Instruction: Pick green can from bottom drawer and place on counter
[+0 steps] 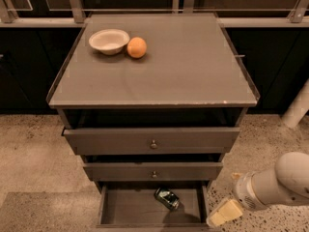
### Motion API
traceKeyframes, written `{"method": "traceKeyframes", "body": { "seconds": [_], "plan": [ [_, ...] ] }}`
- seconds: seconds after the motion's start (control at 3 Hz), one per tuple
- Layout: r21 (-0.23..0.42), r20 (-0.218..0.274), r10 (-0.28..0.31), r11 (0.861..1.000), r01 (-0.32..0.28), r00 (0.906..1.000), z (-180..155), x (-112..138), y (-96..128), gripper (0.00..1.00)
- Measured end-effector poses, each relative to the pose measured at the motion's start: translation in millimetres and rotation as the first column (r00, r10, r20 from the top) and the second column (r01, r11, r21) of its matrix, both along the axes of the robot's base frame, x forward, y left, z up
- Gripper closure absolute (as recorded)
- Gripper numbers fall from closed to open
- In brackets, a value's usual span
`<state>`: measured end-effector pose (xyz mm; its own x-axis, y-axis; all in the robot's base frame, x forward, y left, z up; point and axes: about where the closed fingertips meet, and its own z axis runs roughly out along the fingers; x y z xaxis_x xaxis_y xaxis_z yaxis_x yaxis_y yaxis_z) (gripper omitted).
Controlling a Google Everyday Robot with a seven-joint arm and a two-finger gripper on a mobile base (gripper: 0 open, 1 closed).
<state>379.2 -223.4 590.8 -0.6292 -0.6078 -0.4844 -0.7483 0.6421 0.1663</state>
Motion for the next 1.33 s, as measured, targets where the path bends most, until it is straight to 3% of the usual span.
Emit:
{"method": "traceKeyframes", "body": {
  "seconds": [0.33, 0.67, 1.0, 1.33],
  "plan": [
    [0.005, -0.006, 0.001, 1.000, -0.001, 1.0000, -6, 2, 3, 0.00],
    [0.021, -0.017, -0.081, 0.996, 0.081, 0.9966, -23, -8, -5, 0.00],
    [0.090, -0.004, -0.187, 0.978, 0.187, 0.9823, -70, -18, -4, 0.00],
    [0.170, 0.027, -0.262, 0.952, 0.254, 0.9647, -123, 4, -2, 0.00]
  ]
}}
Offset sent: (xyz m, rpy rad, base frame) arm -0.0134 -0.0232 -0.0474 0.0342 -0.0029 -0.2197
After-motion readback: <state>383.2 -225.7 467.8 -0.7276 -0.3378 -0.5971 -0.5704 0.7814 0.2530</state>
